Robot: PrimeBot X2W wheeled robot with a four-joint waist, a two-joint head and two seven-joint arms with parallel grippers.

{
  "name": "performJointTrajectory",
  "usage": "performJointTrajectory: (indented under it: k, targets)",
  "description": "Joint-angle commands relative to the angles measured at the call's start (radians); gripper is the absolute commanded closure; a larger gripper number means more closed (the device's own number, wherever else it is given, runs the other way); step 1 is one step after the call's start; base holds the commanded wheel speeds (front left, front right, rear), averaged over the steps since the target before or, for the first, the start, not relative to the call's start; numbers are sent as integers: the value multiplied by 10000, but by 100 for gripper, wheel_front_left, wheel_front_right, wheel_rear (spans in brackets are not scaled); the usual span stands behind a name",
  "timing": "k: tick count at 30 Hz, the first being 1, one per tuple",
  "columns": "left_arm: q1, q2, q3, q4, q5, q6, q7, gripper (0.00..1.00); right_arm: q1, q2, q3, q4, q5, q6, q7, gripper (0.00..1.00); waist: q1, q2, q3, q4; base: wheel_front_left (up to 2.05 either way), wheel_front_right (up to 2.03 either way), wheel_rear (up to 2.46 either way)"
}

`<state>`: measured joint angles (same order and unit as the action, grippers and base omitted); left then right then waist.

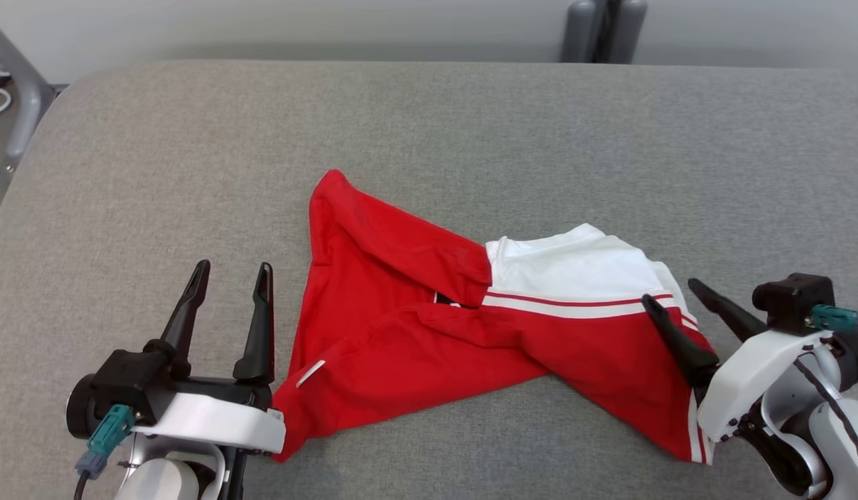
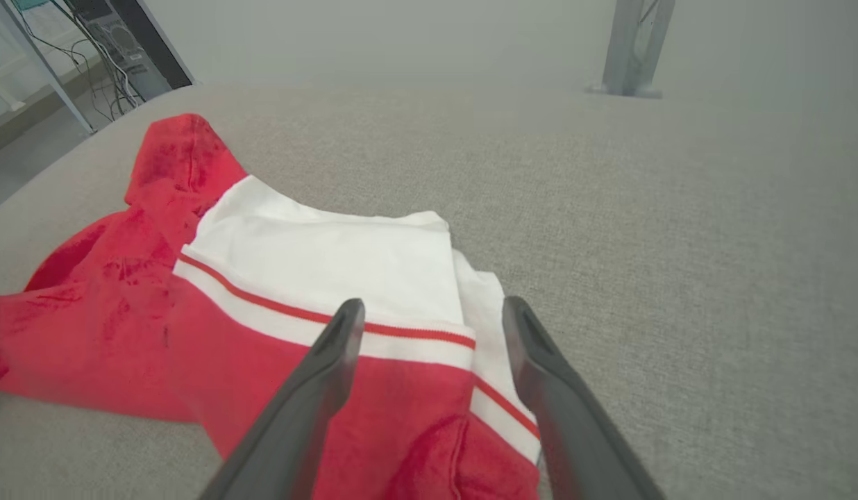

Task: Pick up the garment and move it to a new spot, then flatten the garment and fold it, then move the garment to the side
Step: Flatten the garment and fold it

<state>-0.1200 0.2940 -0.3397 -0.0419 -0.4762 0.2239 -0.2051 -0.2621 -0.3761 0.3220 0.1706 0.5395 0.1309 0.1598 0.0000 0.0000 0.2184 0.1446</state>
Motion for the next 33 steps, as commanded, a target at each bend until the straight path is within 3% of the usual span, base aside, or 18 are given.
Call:
performJointTrajectory:
  k: [1, 5, 7, 8, 15, 21, 28, 33]
  targets:
    - [-187, -7, 24, 56, -17, -56, -75, 0, -97, -81, 68, 151, 112, -4, 23, 0, 0, 0, 115, 123, 0, 0, 0]
    - [-308, -76, 2, 247, -53, -124, -183, 0, -374, -239, 549, 681, 451, -4, -18, 0, 0, 0, 204, 212, 0, 0, 0]
    - [-373, -76, 25, 320, -53, -144, -227, 0, -486, -306, 745, 716, 608, -4, -92, 62, 0, 0, 233, 209, 0, 0, 0]
    - [-379, -73, 44, 347, -59, -154, -246, 0, -531, -345, 825, 696, 681, -4, -113, 100, 0, 0, 243, 196, 0, 0, 0]
    - [-401, -22, 178, 471, -56, -140, -354, 0, -1069, -709, 1157, -276, 776, -4, -585, 100, 0, 0, 212, -98, 0, 0, 0]
    - [-386, 37, 202, 462, -26, -144, -387, 0, -1153, -905, 541, -1306, 327, -4, -1208, 100, 0, 0, 65, -402, 0, 0, 0]
    - [-291, 96, 178, 417, -76, -134, -376, 0, 432, -466, -236, -1962, -56, -4, -1020, 100, 0, 0, -56, -523, 0, 0, 0]
    - [-196, 128, 167, 396, -137, -94, -337, 0, 2292, 255, -665, -1807, -88, -4, -732, 100, 0, 0, -89, -552, 0, 0, 0]
